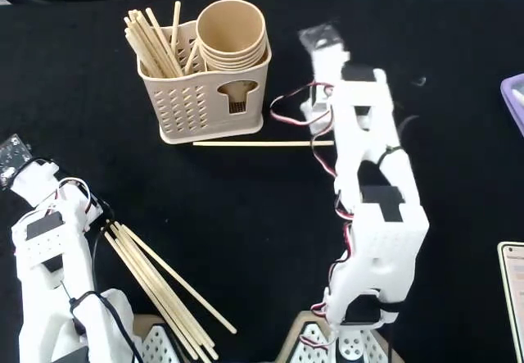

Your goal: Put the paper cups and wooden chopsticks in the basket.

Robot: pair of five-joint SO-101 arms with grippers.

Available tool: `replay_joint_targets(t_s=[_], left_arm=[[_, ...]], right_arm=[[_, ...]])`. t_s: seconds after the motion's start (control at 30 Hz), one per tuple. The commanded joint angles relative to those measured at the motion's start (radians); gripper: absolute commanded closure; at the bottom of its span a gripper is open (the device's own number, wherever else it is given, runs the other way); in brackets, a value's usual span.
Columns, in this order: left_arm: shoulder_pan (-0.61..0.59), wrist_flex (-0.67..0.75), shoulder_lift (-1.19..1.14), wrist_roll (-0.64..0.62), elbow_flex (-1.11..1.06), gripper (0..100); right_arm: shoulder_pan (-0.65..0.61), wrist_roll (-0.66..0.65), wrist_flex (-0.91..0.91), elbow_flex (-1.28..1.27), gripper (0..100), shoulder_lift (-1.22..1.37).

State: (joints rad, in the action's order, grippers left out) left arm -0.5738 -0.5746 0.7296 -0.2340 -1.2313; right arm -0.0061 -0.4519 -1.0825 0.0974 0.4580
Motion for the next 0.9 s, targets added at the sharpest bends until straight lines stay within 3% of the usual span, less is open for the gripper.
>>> replay_joint_targets(t_s=[0.0,0.2,0.6,0.87], left_arm=[[-0.007,0.014,0.021,-0.008,0.007,89],[-0.007,0.014,0.021,-0.008,0.007,89],[-0.007,0.015,0.021,-0.008,0.007,89],[-0.007,0.015,0.021,-0.008,0.007,89]], right_arm=[[-0.031,-0.153,0.095,-0.048,87.0,-0.068],[-0.040,-0.239,0.126,-0.151,87.0,-0.076],[-0.087,-0.273,-0.106,-0.289,86.8,-0.219],[-0.192,-0.315,0.083,-0.730,86.8,-0.547]])
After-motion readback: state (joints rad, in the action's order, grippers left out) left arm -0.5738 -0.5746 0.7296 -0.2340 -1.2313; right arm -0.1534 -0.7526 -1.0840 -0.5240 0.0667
